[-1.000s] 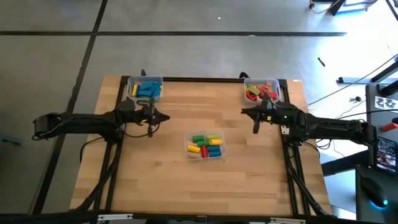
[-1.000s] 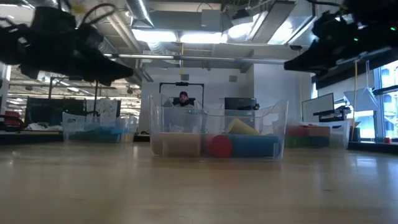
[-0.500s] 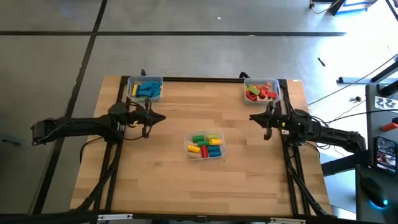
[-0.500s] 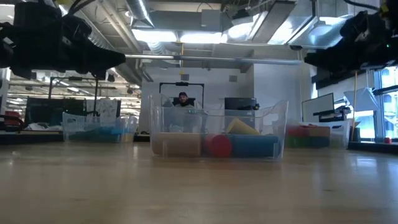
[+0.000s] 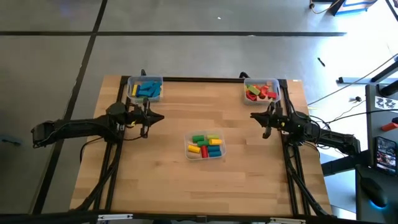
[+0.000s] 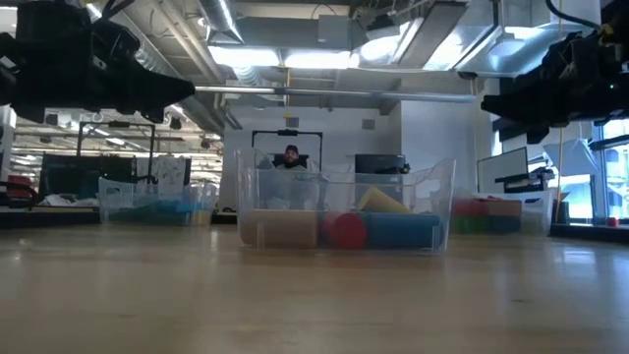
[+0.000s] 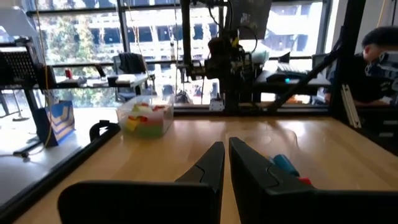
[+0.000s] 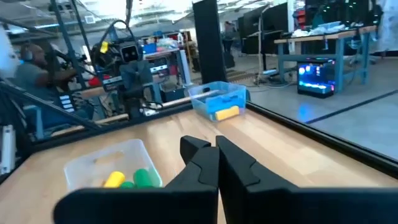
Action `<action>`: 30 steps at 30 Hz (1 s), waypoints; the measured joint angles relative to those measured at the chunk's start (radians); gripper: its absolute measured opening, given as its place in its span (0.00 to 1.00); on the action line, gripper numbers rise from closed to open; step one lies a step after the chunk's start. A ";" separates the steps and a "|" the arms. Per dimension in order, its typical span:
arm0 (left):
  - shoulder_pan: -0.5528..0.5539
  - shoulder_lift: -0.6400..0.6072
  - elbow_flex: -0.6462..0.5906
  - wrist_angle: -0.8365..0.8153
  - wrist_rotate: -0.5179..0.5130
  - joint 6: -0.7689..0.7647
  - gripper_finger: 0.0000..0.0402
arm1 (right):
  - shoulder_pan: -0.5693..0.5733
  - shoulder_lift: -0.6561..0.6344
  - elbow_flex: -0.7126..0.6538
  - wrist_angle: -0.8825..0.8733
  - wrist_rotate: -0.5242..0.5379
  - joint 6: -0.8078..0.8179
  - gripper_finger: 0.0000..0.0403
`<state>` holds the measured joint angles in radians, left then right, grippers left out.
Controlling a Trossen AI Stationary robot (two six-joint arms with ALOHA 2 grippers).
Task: Sort blocks by size
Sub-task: Return to Home Position
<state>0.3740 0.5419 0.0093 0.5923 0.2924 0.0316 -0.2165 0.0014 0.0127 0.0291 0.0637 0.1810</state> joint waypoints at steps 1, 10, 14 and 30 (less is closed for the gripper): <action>0.000 -0.003 0.000 -0.013 0.000 0.005 0.05 | 0.000 0.001 -0.001 -0.001 0.003 -0.001 0.01; 0.001 -0.029 0.000 -0.083 -0.014 -0.023 0.05 | 0.000 0.004 -0.003 -0.009 -0.059 -0.023 0.01; 0.001 -0.074 0.000 -0.171 -0.043 -0.053 0.05 | 0.000 0.004 -0.003 -0.006 -0.060 -0.023 0.01; -0.109 -0.466 0.001 -0.580 -0.319 -0.097 0.05 | 0.001 0.005 -0.005 -0.005 -0.064 -0.023 0.01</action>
<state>0.2652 0.0754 0.0101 0.0123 -0.0263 -0.0653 -0.2159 0.0063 0.0082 0.0246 -0.0008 0.1585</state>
